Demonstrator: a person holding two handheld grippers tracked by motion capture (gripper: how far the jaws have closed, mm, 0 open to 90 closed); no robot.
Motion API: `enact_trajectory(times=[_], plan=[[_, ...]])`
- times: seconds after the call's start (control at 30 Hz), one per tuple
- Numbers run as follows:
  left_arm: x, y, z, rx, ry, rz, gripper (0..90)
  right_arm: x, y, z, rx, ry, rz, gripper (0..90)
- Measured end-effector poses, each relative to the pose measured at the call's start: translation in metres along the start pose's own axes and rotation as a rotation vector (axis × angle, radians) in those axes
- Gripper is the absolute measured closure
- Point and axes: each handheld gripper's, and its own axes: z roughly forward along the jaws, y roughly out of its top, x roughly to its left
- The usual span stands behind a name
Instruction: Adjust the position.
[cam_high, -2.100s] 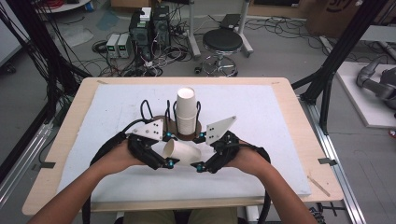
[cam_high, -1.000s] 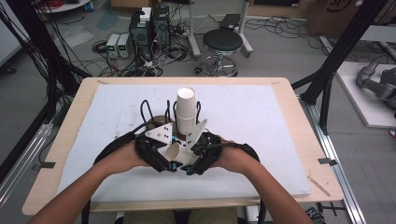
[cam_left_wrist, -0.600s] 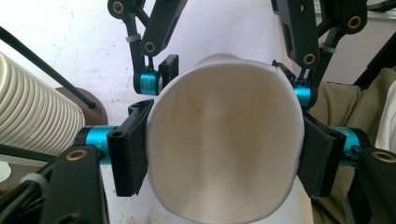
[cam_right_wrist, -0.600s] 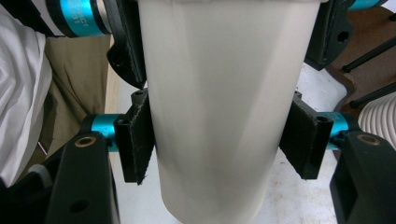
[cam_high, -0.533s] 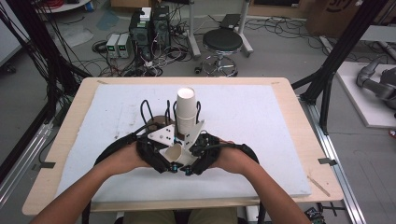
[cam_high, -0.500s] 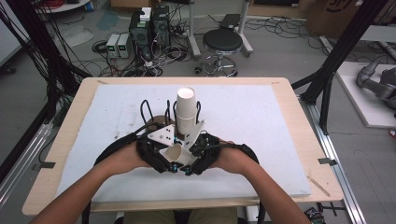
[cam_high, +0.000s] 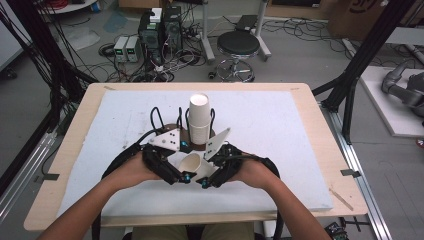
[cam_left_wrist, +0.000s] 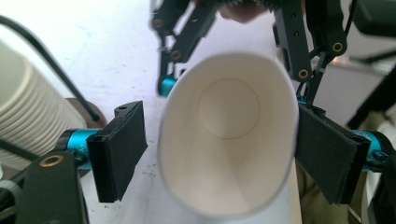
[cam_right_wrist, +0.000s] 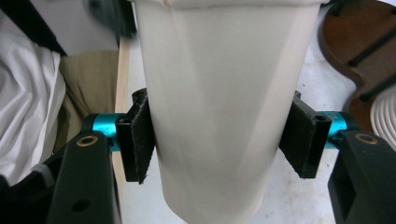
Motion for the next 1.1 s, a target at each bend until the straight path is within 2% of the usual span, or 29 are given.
enact_trajectory(times=[0.2, 0.43, 0.57, 0.87, 1.0, 1.1], plan=[[0.004, -0.014, -0.013, -0.143, 0.037, -0.083, 18.5, -0.005, -0.025, -0.011, -0.110, -0.016, 0.088, 36.0], [0.006, -0.029, -0.019, -0.240, 0.058, -0.137, 18.5, -0.004, -0.048, -0.016, -0.211, -0.057, 0.143, 36.4], [0.008, -0.039, -0.020, -0.301, 0.089, -0.160, 18.4, -0.002, -0.061, -0.018, -0.272, -0.092, 0.170, 36.6], [0.008, -0.064, -0.022, -0.433, 0.195, -0.184, 18.4, 0.000, -0.081, -0.024, -0.377, -0.186, 0.171, 36.5], [0.008, -0.073, -0.023, -0.470, 0.236, -0.180, 18.4, 0.001, -0.088, -0.027, -0.411, -0.245, 0.169, 36.3], [0.009, -0.081, -0.024, -0.488, 0.255, -0.191, 18.7, 0.002, -0.093, -0.029, -0.444, -0.311, 0.174, 35.8]])
